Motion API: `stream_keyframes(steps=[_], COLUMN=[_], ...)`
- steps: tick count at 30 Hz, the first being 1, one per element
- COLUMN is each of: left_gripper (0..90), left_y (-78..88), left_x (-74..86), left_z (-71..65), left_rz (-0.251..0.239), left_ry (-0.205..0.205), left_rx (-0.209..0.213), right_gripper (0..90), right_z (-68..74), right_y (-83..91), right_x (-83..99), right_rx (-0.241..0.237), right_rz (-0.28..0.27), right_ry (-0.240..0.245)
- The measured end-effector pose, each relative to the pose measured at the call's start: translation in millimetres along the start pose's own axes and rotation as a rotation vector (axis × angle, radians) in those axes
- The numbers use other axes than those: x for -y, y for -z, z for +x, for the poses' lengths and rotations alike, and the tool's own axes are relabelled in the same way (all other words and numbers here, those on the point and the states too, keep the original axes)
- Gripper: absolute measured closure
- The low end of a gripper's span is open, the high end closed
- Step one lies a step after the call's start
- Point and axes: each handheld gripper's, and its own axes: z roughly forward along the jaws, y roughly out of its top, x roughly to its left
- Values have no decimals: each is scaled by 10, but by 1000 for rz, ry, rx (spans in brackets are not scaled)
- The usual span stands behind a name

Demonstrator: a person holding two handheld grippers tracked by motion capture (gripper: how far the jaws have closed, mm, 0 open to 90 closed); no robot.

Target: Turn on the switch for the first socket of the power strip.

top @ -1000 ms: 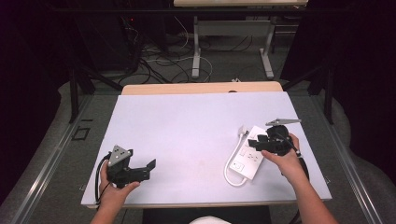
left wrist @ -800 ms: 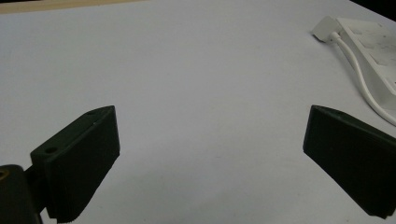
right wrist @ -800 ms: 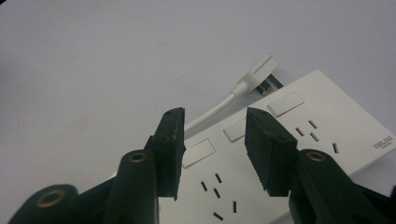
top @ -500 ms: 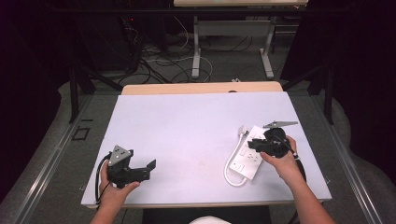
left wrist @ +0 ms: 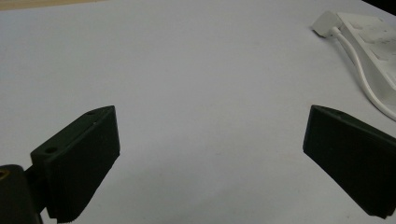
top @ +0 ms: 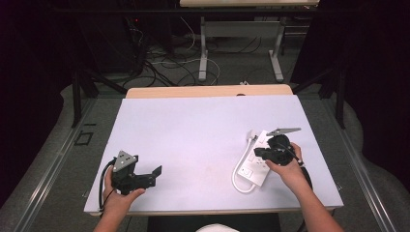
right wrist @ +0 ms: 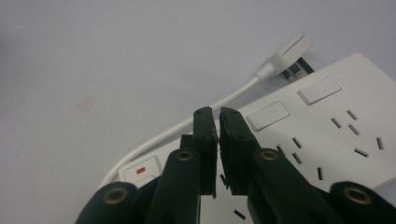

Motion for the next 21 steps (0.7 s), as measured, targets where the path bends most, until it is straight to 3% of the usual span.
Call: stream_keyframes(steps=[21], left_gripper=[38], left_y=[-15], left_x=[5], left_z=[-3], left_rz=[7], left_ry=[9], left_rx=[3], right_gripper=[900], right_z=[51], right_y=[-182], right_x=[64], right_rx=[-10], right_rz=[56], right_ry=[3])
